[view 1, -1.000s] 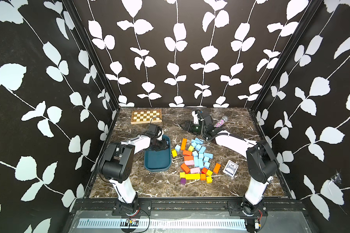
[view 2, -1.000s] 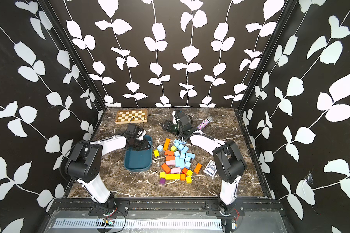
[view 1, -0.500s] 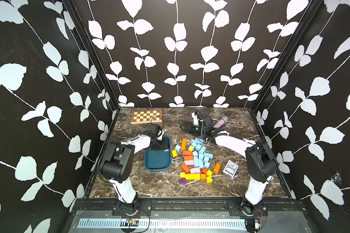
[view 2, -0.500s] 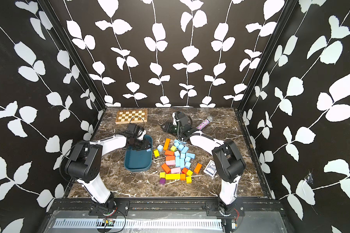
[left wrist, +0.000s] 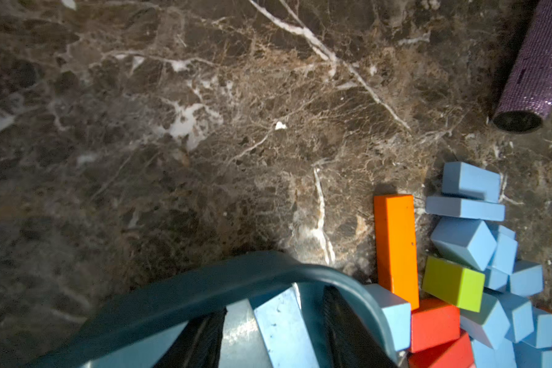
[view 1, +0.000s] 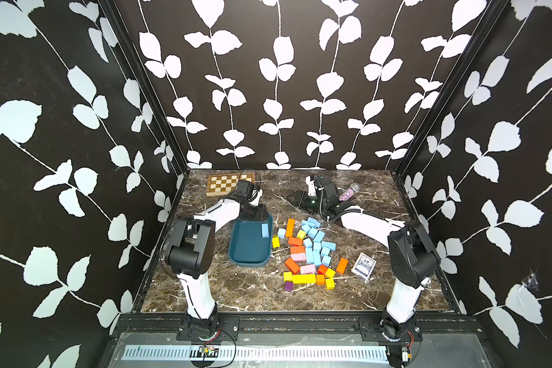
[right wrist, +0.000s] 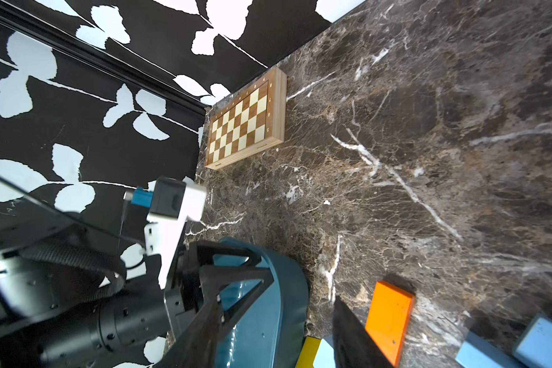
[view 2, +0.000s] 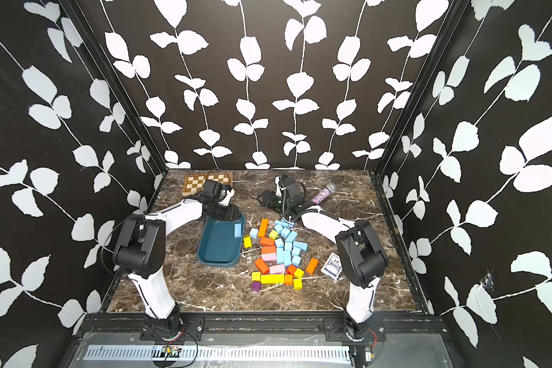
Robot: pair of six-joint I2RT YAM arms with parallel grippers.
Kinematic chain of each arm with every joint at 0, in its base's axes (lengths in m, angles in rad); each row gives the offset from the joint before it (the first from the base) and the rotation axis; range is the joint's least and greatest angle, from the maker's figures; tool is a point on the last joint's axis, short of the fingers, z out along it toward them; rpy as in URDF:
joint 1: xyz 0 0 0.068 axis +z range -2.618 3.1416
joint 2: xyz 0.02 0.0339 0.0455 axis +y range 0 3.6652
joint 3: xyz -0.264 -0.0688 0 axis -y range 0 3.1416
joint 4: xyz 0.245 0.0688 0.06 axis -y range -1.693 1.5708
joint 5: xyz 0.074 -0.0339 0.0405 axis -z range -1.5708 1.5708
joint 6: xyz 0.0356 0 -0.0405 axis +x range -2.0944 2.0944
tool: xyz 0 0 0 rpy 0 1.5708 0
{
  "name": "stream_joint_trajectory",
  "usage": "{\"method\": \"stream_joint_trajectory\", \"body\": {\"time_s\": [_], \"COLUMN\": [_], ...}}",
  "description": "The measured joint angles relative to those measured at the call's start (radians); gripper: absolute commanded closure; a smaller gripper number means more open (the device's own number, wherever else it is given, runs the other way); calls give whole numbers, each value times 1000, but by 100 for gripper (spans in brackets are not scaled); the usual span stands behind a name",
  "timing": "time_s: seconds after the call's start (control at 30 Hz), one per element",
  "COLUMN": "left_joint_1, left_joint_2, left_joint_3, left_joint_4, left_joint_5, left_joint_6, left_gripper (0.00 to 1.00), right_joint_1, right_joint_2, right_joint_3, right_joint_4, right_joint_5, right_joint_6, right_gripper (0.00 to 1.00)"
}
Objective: Pick out the blue building blocks
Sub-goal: Move the storage box to the center of the board, then pick up the building block from the center of the board.
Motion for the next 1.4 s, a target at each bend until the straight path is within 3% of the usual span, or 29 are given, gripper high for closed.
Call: {"method": "stream_joint_trajectory", "body": {"time_s": [0.17, 0.4, 0.73, 1.0, 1.2, 1.4], "left_joint_1": [1, 1, -24, -155, -230, -270], "left_joint_2": [79, 74, -32, 15, 100, 150], "left_joint_3": [87, 161, 323, 423, 424, 424], "left_joint_4": [-38, -137, -379, -623, -724, -752], "left_joint_5": [8, 36, 166, 156, 102, 36], "left_joint_6": [70, 219, 705, 1137, 1327, 1422], "left_gripper": [48, 46, 43, 42, 43, 42], "right_joint_1": [-14, -35, -48, -59, -61, -61], "right_joint_2": [0, -14, -121, -129, -171, -231], "right_joint_3": [0, -1, -119, -193, -243, -302], "right_joint_4": [-19, -71, -101, -100, -98, -95], "right_joint_5": [14, 47, 109, 126, 132, 151], "right_joint_6": [-4, -26, -56, -56, -56, -55], "right_gripper": [45, 45, 46, 46, 46, 46]}}
